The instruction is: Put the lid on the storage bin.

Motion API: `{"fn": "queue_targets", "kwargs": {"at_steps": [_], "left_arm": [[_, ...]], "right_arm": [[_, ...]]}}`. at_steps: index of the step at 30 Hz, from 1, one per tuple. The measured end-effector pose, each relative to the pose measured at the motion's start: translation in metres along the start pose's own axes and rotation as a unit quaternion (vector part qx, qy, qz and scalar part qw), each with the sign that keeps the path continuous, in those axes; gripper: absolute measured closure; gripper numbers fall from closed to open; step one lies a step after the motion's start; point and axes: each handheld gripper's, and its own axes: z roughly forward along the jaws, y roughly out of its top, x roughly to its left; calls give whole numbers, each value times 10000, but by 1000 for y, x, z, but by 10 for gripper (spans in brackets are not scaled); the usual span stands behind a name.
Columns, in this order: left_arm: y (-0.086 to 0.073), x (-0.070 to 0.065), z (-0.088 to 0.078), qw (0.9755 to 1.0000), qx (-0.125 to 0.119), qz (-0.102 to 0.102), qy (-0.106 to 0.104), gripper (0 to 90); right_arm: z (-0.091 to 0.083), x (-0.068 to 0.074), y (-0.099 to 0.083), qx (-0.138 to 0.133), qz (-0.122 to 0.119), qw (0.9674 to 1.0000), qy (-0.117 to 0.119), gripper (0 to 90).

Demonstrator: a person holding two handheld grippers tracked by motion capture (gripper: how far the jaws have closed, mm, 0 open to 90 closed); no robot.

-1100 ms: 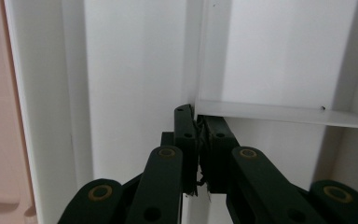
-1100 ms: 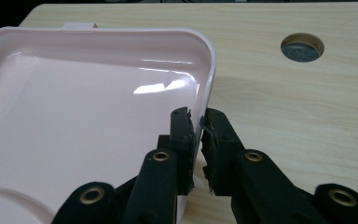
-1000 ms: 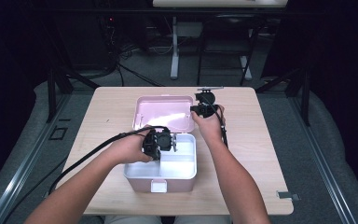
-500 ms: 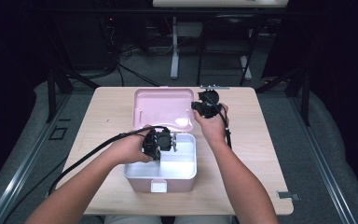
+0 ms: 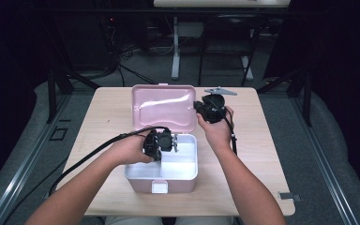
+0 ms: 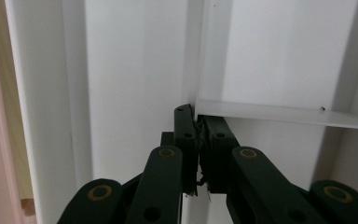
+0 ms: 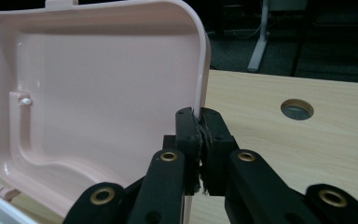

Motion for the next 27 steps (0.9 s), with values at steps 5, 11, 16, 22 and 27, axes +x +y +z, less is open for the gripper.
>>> {"fn": "queue_targets", "kwargs": {"at_steps": [5, 11, 16, 22, 27], "left_arm": [[0, -1, 0, 10000, 23, -6, 54, 858], [-1, -5, -1, 9998, 4, -13, 188, 848], [-5, -5, -2, 9990, 85, -257, 345, 772], [-17, -6, -18, 9978, -312, -484, 320, 725], [-32, -10, -26, 9962, -392, -717, 296, 705]], "right_arm": [[-15, 4, -3, -171, -85, 9997, 121, 875], [-27, 10, -7, -303, -314, 9990, 83, 876], [-25, 9, -6, -294, -313, 9991, 66, 876], [-25, 9, -5, -267, -299, 9992, 74, 876], [-26, 9, -5, -261, -274, 9993, 77, 875]]}}
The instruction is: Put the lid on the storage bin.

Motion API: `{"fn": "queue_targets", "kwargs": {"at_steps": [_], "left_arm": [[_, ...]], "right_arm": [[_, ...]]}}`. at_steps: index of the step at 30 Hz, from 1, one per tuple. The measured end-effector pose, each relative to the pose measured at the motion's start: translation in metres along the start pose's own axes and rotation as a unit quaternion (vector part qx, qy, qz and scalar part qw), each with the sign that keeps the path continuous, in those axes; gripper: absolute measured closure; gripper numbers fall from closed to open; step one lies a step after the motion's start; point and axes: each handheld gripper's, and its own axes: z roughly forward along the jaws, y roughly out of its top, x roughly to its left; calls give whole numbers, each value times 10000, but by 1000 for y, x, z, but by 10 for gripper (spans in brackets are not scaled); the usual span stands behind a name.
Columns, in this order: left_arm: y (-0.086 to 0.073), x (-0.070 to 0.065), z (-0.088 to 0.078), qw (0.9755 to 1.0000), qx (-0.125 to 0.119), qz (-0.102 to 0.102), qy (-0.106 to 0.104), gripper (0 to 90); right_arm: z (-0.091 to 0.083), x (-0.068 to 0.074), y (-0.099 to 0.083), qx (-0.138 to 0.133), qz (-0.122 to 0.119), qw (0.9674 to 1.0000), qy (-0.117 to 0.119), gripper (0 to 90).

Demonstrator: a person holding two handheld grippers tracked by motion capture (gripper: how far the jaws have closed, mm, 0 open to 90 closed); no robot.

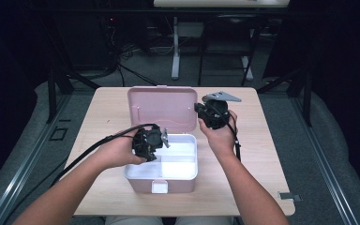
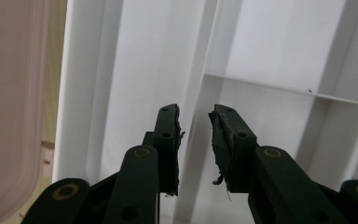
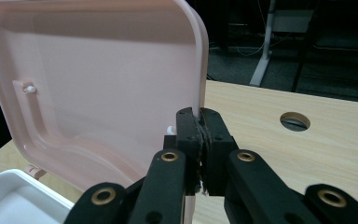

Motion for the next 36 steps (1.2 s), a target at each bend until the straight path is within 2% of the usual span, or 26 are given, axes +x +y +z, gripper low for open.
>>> {"fn": "queue_targets", "kwargs": {"at_steps": [2, 5, 9, 13, 16, 19, 23, 30, 33, 36], "left_arm": [[-8, 0, -4, 9998, -83, -156, -82, 706], [-22, -1, -9, 9989, -330, -333, -58, 711], [-40, -4, -12, 9960, -688, -564, 26, 709], [-55, -5, -12, 9915, -984, -851, 60, 709], [-66, -3, -11, 9852, -1266, -1150, 142, 704], [-77, 3, -11, 9737, -1627, -1567, 299, 683], [-91, 10, -12, 9520, -2120, -2142, 536, 655], [-108, 19, -10, 9189, -2722, -2716, 876, 620], [-110, 21, -10, 9093, -2818, -2841, 1139, 612], [-110, 23, -10, 9002, -2973, -2918, 1272, 612]], "right_arm": [[0, 0, 0, -3, -2, 10000, 1, 875], [-1, 0, 0, -11, 7, 10000, 10, 875], [0, 0, -1, -30, 13, 10000, 12, 875], [-1, 0, -1, -38, 34, 10000, 18, 874], [-1, 0, -2, -55, 27, 10000, 23, 874], [-1, 0, -2, -59, 20, 10000, 14, 874], [-2, 0, -2, -74, 13, 10000, 18, 874], [-2, 1, -3, -114, 31, 9999, 13, 874], [-2, 1, -4, -131, 29, 9999, 15, 874], [-2, 1, -4, -138, 31, 9999, 10, 874]]}}
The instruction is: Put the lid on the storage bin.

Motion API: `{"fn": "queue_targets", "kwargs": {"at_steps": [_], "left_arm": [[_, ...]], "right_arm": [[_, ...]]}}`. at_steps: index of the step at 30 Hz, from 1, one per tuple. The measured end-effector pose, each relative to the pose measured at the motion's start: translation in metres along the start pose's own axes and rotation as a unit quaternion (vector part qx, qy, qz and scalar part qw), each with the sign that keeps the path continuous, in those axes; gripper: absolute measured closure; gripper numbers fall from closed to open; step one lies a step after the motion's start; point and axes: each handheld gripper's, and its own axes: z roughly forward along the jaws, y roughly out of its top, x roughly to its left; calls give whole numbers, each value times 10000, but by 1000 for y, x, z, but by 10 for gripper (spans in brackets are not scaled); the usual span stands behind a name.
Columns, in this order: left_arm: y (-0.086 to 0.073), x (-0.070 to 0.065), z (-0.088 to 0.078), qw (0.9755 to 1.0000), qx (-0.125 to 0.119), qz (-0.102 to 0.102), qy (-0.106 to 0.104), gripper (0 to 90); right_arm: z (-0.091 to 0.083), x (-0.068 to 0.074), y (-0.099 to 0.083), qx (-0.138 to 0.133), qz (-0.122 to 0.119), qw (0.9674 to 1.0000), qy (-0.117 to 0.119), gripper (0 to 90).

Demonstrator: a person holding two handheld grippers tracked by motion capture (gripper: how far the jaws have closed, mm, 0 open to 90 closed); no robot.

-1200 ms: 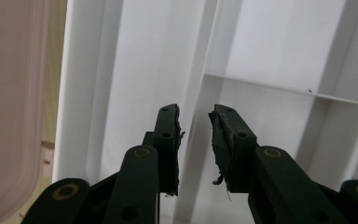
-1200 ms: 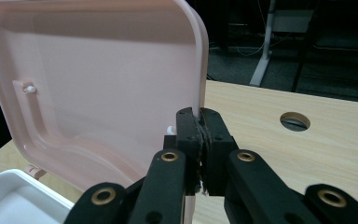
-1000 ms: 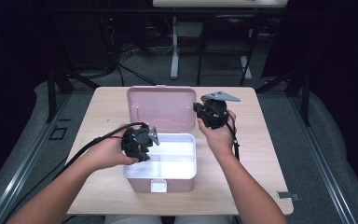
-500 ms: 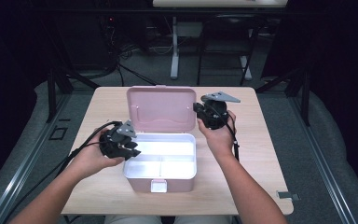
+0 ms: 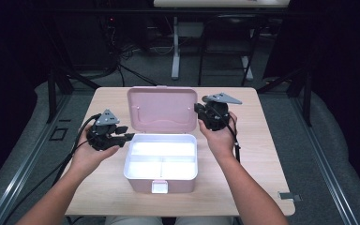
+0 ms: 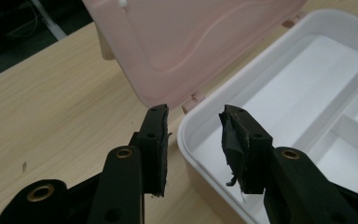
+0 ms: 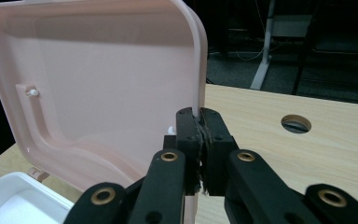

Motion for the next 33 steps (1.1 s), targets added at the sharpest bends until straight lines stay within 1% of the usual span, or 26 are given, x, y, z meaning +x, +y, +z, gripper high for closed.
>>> {"fn": "queue_targets", "kwargs": {"at_steps": [3, 5, 8, 10, 12, 16, 18, 19, 20, 21, 24, 26, 27, 29, 30, 32, 33], "left_arm": [[1, 2, 2, 9998, -175, -86, 93, 613], [3, 4, 3, 9995, -247, -119, 174, 622], [5, 8, 2, 9983, -438, -189, 323, 648], [7, 12, 0, 9967, -618, -294, 435, 650], [10, 16, -1, 9951, -747, -429, 482, 649], [13, 23, -1, 9921, -893, -603, 643, 645], [14, 27, -2, 9897, -1030, -726, 679, 642], [15, 29, -2, 9891, -1054, -791, 653, 637], [16, 31, -1, 9880, -1113, -851, 652, 636], [17, 32, -2, 9874, -1135, -874, 676, 636], [22, 34, -1, 9866, -1165, -860, 747, 639], [26, 34, 0, 9867, -1177, -792, 793, 640], [28, 33, 0, 9861, -1221, -770, 828, 640], [33, 33, 0, 9857, -1223, -792, 845, 640], [35, 32, 1, 9848, -1270, -791, 877, 640], [38, 32, 2, 9841, -1314, -823, 866, 640], [40, 32, 2, 9833, -1353, -838, 880, 639]], "right_arm": [[0, 0, 0, -17, 9, 10000, 14, 874], [-1, 0, -1, -17, 3, 10000, 17, 874], [-1, 0, -1, -26, 0, 10000, 21, 874], [-1, 0, -1, -32, 7, 10000, 23, 874], [-1, 0, -1, -37, -2, 10000, 21, 874], [-1, 0, -2, -56, -13, 10000, 25, 874], [-1, 0, -2, -60, -7, 10000, 27, 874], [-1, 0, -2, -61, -7, 10000, 26, 874], [-1, 0, -2, -61, -1, 10000, 26, 874], [-1, 0, -2, -63, 7, 10000, 25, 873], [-1, 0, -2, -71, -4, 10000, 17, 873], [-2, 0, -2, -74, -11, 10000, 23, 873], [-2, 0, -2, -81, -22, 10000, 24, 873], [-2, 0, -3, -90, -11, 10000, 24, 873], [-2, 0, -3, -98, -8, 9999, 22, 873], [-2, 1, -3, -117, -13, 9999, 18, 874], [-2, 1, -4, -124, -19, 9999, 15, 874]]}}
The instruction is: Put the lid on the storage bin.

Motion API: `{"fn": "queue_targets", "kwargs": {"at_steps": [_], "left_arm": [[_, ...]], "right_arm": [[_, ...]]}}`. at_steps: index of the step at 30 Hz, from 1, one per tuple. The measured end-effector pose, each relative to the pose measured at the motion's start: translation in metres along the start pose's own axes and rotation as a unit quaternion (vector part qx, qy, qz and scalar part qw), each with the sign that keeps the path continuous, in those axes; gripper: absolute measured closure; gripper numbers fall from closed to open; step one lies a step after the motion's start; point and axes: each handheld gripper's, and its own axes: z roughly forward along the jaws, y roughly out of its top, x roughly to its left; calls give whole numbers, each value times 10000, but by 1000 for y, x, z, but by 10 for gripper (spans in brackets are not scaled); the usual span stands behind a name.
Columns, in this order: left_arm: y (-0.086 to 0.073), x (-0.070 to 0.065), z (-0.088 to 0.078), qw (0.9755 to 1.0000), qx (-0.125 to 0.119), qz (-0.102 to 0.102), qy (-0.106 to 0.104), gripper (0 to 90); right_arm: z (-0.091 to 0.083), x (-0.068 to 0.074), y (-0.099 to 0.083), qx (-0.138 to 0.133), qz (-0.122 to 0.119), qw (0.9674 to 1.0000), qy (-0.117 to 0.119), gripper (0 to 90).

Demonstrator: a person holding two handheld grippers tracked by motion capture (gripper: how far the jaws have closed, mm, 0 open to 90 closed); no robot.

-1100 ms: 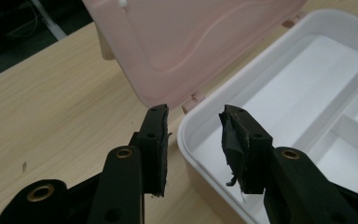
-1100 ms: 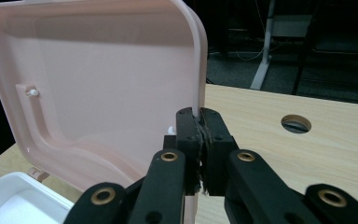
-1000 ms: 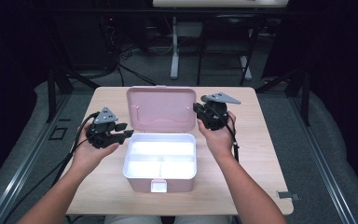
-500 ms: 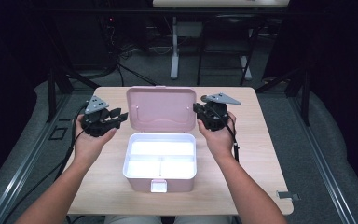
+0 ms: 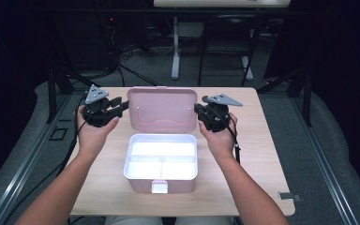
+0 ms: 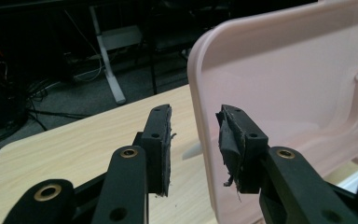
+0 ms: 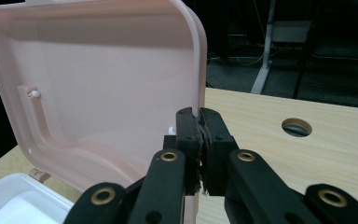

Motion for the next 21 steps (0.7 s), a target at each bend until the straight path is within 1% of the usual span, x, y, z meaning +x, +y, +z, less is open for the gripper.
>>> {"fn": "queue_targets", "kwargs": {"at_steps": [2, 4, 5, 7, 8, 9, 11, 14, 15, 16, 17, 21], "left_arm": [[1, 0, 2, 9999, -76, -75, 24, 641], [3, 1, 5, 9999, -53, -90, 100, 642], [3, 1, 7, 9998, -87, -110, 111, 643], [5, 1, 10, 9998, -95, -160, 75, 643], [5, 1, 12, 9999, -57, -148, 61, 645], [6, 0, 14, 9998, -53, -134, 108, 652], [7, 0, 17, 9998, -29, -136, 147, 683], [7, -2, 19, 9998, -72, -159, 111, 767], [7, -4, 18, 9998, -86, -127, 118, 799], [7, -6, 18, 9998, -83, -56, 168, 815], [7, -7, 18, 9997, -111, -32, 202, 817], [7, -6, 16, 9998, -104, -29, 146, 825]], "right_arm": [[0, 0, 0, -12, 3, 10000, -1, 874], [0, 0, -1, -27, -3, 10000, -1, 874], [-1, 1, -1, -30, 0, 10000, 1, 873], [-1, 1, -1, -43, -15, 10000, -2, 874], [-1, 1, -1, -52, -20, 10000, 0, 874], [-1, 1, -2, -54, -22, 10000, 1, 873], [-1, 1, -2, -62, -18, 10000, 6, 873], [-1, 1, -2, -87, -25, 10000, 4, 873], [-1, 1, -2, -95, -32, 9999, 3, 872], [-1, 1, -3, -97, -31, 9999, 6, 872], [-1, 1, -2, -92, -24, 10000, 4, 871], [-1, 0, -1, -157, -14, 9999, 40, 835]]}}
